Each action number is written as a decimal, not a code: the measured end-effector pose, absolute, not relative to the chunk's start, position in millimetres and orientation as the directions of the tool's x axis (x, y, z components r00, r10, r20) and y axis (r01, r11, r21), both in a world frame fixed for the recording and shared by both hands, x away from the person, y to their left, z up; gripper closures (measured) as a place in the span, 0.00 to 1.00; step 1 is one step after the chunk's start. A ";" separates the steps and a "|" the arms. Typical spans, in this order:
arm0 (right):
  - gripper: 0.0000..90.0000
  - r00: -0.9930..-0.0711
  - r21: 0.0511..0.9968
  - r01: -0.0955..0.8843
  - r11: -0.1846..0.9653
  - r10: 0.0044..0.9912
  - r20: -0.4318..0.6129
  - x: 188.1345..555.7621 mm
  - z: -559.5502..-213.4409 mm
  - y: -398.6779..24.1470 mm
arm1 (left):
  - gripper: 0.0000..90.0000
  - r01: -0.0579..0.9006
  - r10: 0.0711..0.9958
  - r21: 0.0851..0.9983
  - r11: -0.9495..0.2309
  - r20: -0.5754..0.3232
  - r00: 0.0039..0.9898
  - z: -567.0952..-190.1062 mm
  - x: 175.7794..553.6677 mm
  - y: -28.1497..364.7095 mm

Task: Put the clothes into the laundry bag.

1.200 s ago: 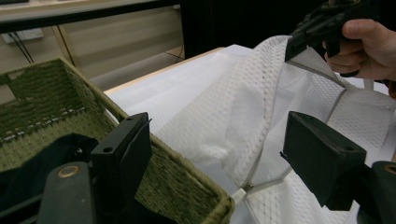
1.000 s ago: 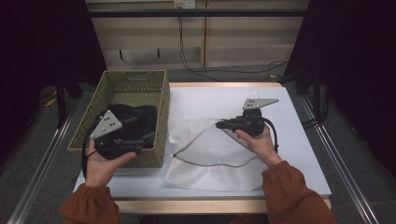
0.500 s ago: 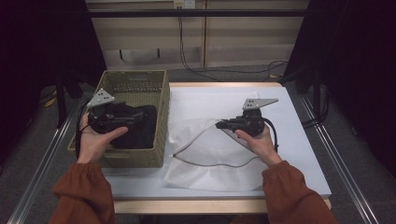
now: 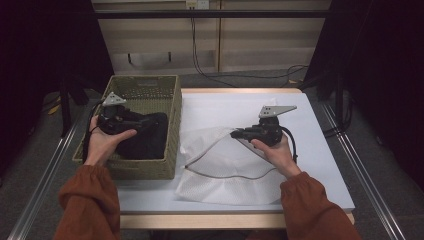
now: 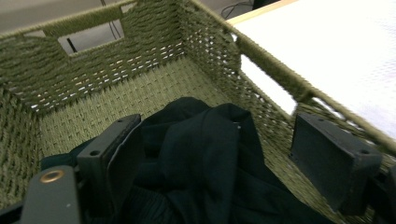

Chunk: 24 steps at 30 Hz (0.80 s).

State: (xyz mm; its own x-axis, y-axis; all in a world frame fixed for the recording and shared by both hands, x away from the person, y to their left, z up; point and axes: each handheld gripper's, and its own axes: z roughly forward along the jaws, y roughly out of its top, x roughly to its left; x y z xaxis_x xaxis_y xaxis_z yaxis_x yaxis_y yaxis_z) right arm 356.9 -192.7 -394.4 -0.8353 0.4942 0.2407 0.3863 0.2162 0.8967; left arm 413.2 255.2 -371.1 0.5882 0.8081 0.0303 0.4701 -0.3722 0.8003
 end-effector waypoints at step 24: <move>0.99 -0.828 0.893 0.394 0.216 0.506 0.242 358.0 -395.7 -196.1 | 0.94 0.620 0.813 0.619 -0.482 0.051 0.580 -397.6 445.3 248.8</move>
